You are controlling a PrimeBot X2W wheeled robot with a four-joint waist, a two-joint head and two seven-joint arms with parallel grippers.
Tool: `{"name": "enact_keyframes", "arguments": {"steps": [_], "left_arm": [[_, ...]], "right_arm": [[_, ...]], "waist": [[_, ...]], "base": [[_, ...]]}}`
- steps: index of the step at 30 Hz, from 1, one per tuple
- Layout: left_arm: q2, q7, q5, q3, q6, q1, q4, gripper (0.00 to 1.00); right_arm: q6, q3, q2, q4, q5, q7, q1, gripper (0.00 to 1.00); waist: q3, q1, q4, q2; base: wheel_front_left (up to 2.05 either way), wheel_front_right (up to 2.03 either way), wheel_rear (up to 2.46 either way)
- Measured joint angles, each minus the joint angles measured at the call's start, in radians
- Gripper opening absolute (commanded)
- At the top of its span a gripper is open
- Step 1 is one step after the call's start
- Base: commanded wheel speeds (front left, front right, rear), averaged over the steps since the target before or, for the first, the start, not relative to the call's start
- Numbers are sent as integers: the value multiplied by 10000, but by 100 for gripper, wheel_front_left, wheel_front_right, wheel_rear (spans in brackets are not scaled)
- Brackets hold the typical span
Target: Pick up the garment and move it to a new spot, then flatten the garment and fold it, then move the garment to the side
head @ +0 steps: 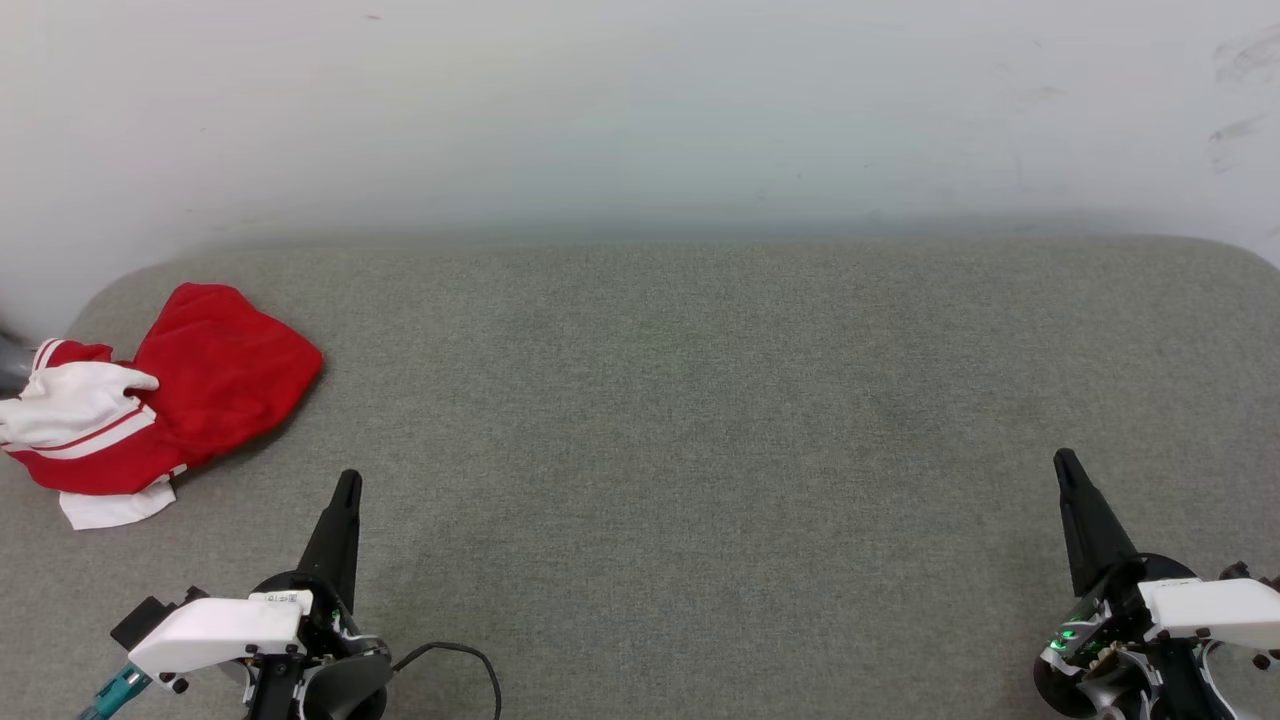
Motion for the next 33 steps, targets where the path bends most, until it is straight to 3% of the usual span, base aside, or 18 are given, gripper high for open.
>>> {"name": "enact_keyframes", "arguments": {"steps": [33], "left_arm": [[0, 0, 0, 0, 0, 0, 0, 0]], "right_arm": [[0, 2, 0, 0, 0, 2, 0, 0]], "waist": [[0, 0, 0, 0]], "base": [[0, 0, 0]]}}
